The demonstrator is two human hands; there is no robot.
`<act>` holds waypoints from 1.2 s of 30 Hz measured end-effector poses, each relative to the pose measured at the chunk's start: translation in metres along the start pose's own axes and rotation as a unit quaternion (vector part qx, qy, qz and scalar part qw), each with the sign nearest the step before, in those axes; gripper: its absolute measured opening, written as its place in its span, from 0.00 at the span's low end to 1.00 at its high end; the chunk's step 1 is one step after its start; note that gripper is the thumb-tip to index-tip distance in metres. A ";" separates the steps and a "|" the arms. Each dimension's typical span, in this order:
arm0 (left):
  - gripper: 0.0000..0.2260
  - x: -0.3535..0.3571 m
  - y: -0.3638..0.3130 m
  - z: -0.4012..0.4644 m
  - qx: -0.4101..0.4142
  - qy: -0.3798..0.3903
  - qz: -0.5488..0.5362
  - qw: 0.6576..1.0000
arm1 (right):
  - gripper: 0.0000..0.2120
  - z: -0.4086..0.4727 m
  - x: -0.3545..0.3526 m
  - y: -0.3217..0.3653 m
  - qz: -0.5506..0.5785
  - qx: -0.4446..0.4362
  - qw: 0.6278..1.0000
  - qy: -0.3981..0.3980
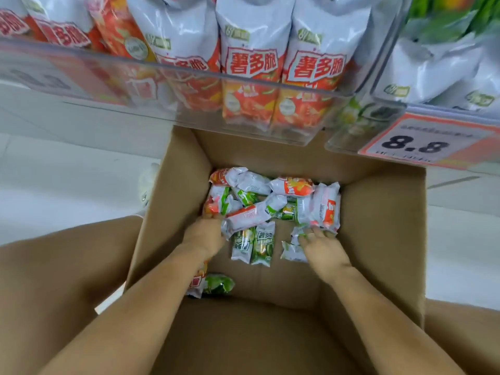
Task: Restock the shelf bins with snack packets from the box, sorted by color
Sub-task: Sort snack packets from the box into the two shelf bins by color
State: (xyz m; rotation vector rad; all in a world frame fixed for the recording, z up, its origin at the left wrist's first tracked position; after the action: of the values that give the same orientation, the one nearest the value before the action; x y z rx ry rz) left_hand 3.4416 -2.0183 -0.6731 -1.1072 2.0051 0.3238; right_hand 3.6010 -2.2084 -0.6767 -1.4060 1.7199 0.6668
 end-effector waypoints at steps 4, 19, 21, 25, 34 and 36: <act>0.22 0.009 -0.020 0.024 0.012 -0.029 -0.030 0.999 | 0.28 0.010 -0.019 -0.028 0.190 0.221 0.926 -0.242; 0.33 0.042 -0.046 0.071 0.073 0.028 0.068 0.995 | 0.36 0.047 0.012 -0.063 0.523 0.484 0.697 -0.084; 0.29 0.046 -0.043 0.064 0.018 0.041 -0.060 0.997 | 0.32 0.040 0.011 -0.050 0.627 0.506 0.582 -0.113; 0.22 0.047 -0.049 0.033 -0.141 0.156 -0.495 0.843 | 0.30 0.016 0.012 -0.002 0.773 0.504 0.366 -0.116; 0.21 -0.008 -0.078 -0.051 -0.038 0.251 -0.887 0.385 | 0.15 -0.034 -0.066 0.044 0.965 0.237 0.050 -0.100; 0.19 -0.027 -0.081 -0.068 -0.022 0.231 -0.890 0.394 | 0.13 -0.046 -0.083 0.040 0.968 0.208 0.104 -0.093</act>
State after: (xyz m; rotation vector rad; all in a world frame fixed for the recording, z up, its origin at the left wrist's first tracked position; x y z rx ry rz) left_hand 3.4784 -2.0879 -0.5968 -2.7428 0.0372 -1.1700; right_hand 3.5562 -2.1900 -0.5858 2.2759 2.0118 1.0418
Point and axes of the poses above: each hand's wrist, its own z-axis towards the middle knuckle, its own x-axis out of the palm, y = z × x, the point moved 5 cm from there along z, towards the middle knuckle, and after that the axes turned 7 degrees about -y, right-handed, at the moved point
